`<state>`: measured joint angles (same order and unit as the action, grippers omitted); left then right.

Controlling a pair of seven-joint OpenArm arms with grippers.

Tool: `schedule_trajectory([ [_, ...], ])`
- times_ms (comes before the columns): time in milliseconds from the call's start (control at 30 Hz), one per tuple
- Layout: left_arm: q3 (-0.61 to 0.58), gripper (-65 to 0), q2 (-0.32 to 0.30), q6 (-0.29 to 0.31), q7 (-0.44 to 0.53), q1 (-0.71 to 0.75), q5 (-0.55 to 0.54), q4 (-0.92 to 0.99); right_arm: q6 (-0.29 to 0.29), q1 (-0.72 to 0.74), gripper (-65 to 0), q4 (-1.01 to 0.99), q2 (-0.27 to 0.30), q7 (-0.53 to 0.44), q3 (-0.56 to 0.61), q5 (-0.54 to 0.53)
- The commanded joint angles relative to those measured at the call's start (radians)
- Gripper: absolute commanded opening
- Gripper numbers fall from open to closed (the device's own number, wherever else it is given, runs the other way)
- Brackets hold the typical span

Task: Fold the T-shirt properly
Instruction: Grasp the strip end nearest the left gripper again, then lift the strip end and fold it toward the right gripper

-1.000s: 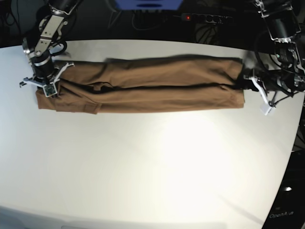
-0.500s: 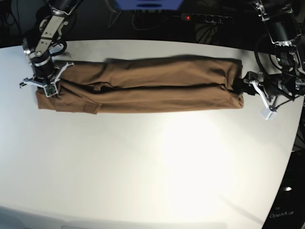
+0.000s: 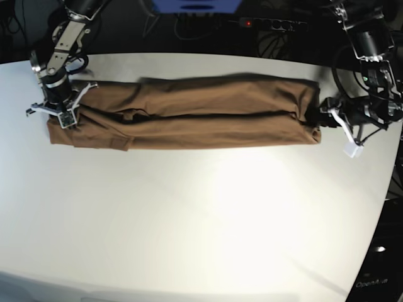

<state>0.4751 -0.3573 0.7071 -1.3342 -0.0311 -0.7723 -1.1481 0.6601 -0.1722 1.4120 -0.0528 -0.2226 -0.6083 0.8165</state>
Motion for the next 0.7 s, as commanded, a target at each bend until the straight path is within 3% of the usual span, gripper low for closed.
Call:
schedule_trajectory([
  [0,-0.009,-48.2,0.004,-0.009,-0.062,0.01,0.08,0.012,0.038,-0.016,-64.7,-0.021,-0.003,0.113,-0.002,0.086],
  [233,-0.006,-62.7,0.004,-0.009,-0.062,0.01,0.08,0.015,0.038,-0.016,-64.7,-0.021,-0.006,0.113,-0.002,0.086],
  [367,-0.003,-61.6,0.013,-0.009,-0.062,0.003,0.069,0.015,0.038,-0.016,-64.7,-0.021,-0.015,0.113,0.0,0.088],
  [667,-0.003,-61.6,0.129,-0.009,-0.062,-0.056,0.072,0.007,0.038,-0.016,-64.7,-0.023,-0.029,0.113,0.001,0.088],
])
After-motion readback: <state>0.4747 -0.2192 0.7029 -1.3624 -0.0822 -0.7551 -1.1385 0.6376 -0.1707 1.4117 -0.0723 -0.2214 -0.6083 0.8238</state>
